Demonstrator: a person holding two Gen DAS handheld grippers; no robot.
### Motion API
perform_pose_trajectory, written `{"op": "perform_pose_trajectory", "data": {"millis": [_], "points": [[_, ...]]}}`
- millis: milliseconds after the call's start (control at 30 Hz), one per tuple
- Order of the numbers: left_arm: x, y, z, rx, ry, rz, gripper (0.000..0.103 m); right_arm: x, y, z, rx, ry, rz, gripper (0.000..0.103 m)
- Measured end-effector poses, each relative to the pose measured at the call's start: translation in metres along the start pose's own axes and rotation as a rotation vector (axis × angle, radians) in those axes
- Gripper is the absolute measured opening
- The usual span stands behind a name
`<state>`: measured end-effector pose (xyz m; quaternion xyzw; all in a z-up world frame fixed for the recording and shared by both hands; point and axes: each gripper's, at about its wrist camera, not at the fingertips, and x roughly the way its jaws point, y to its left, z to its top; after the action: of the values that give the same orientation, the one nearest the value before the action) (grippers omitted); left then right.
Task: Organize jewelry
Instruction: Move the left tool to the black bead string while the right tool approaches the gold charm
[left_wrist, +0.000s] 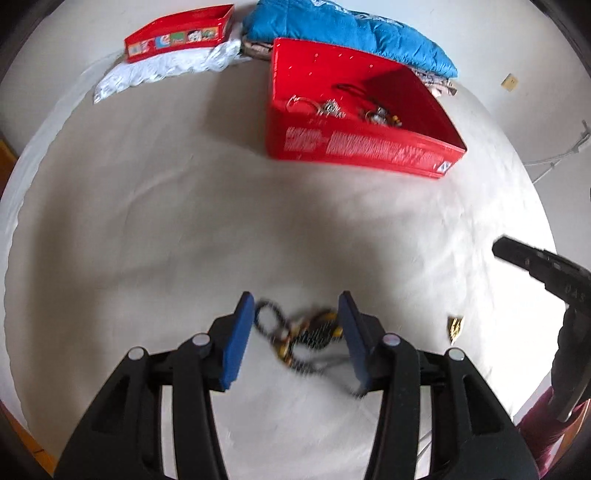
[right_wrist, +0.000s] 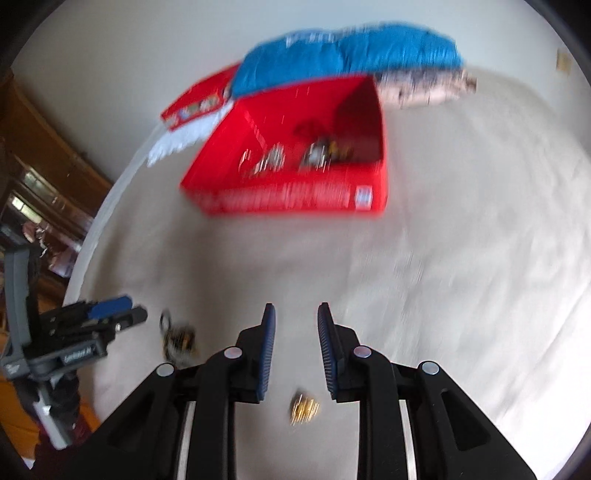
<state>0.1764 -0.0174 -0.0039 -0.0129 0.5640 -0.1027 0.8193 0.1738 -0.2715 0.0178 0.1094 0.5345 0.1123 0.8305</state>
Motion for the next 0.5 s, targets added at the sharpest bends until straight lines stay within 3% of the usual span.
{"op": "perform_pose_trajectory", "data": {"millis": [267, 500], "points": [[0.013, 0.011, -0.022, -0.078, 0.045, -0.024, 0.058, 0.001, 0.003, -0.038, 0.006, 0.067, 0.009, 0.024], [0.029, -0.004, -0.023, -0.068, 0.064, -0.009, 0.058, 0.0, -0.002, -0.054, 0.021, 0.08, 0.009, 0.024]]}}
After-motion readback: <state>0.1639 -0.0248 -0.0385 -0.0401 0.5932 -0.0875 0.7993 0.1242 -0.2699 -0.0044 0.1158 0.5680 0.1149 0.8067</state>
